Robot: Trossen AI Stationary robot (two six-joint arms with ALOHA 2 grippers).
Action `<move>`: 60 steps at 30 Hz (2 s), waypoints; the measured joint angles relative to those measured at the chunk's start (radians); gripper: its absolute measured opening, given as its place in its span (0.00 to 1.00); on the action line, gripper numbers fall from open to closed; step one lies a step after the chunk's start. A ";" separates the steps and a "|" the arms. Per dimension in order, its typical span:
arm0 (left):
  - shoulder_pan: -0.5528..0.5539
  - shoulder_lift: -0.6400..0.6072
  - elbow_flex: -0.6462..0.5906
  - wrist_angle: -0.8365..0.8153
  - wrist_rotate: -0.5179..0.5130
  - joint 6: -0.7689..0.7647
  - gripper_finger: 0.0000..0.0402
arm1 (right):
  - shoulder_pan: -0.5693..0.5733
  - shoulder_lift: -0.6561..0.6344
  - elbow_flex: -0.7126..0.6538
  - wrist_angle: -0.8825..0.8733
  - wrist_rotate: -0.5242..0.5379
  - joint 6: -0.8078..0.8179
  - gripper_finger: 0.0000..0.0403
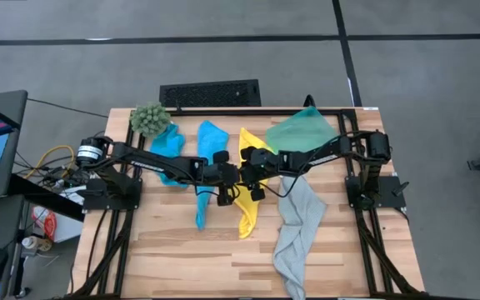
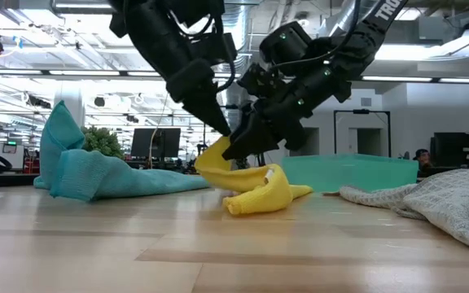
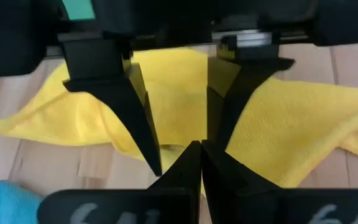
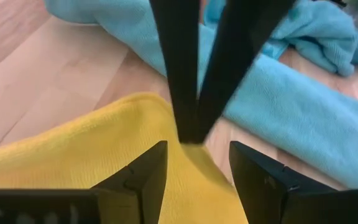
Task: Fold microfiber towels
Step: Fold the yellow towel
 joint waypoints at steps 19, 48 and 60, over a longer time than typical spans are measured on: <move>0.000 -0.011 0.002 -0.026 -0.061 0.005 0.02 | 0.035 -0.005 0.000 -0.001 0.066 0.072 0.03; -0.201 -0.021 -0.315 0.488 -0.137 -0.370 0.40 | -0.007 -0.297 0.000 -0.341 0.186 0.240 0.03; -0.304 0.021 -0.312 0.590 -0.133 -0.480 0.45 | -0.025 -0.297 0.000 -0.352 0.186 0.237 0.03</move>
